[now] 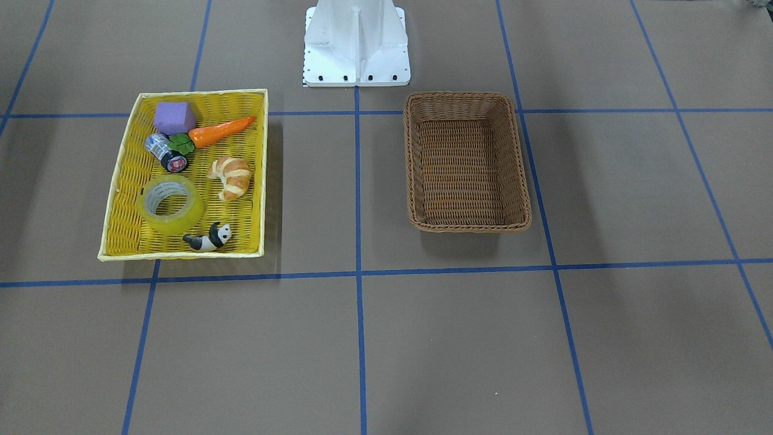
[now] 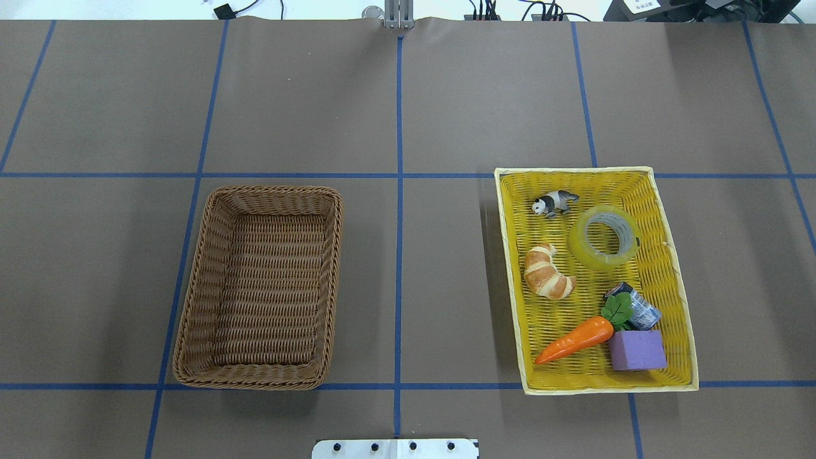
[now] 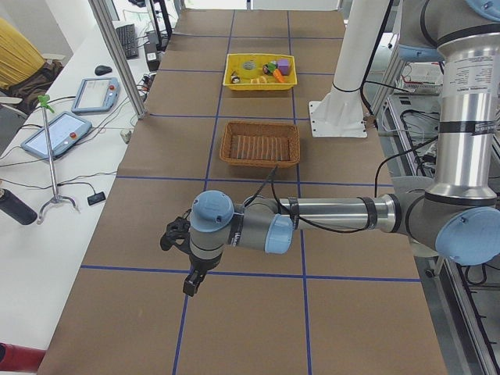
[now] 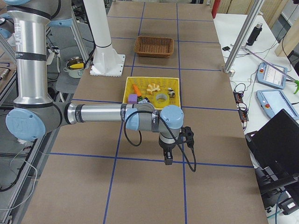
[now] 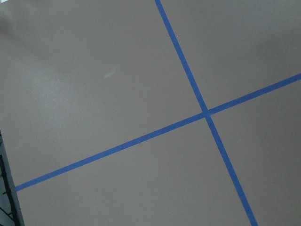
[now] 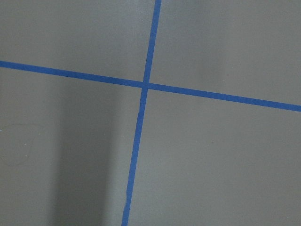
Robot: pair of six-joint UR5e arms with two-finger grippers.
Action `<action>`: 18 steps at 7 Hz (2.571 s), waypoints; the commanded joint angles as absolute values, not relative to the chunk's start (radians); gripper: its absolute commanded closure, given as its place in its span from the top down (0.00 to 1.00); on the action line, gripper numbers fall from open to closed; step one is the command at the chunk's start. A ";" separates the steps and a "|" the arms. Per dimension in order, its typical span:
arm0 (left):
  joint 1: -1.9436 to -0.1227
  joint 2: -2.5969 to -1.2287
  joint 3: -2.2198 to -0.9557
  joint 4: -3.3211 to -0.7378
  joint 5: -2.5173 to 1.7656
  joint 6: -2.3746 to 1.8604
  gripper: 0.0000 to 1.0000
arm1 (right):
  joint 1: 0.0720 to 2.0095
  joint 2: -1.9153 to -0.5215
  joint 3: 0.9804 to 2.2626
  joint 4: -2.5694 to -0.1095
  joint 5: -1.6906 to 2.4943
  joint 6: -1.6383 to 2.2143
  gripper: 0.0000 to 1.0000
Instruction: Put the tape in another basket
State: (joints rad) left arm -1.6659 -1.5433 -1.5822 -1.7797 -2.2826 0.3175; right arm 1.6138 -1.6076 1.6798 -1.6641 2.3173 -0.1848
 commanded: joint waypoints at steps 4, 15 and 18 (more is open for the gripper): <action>-1.666 -1.545 -1.606 -1.782 -2.319 0.316 0.99 | 1.612 -1.595 1.715 -1.654 2.330 -0.183 1.00; -1.611 -1.594 -1.563 -2.068 -2.321 0.199 0.99 | 1.000 -1.482 1.836 -1.065 2.084 0.489 0.99; -1.606 -1.594 -1.562 -2.072 -2.321 0.198 0.99 | 0.800 -1.489 1.830 -1.071 1.908 0.488 0.98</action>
State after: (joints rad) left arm -1.6092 -1.5939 -1.5622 -2.0684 -2.3209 0.1991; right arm 0.8918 -1.4851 1.8346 -1.0691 2.0019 0.4863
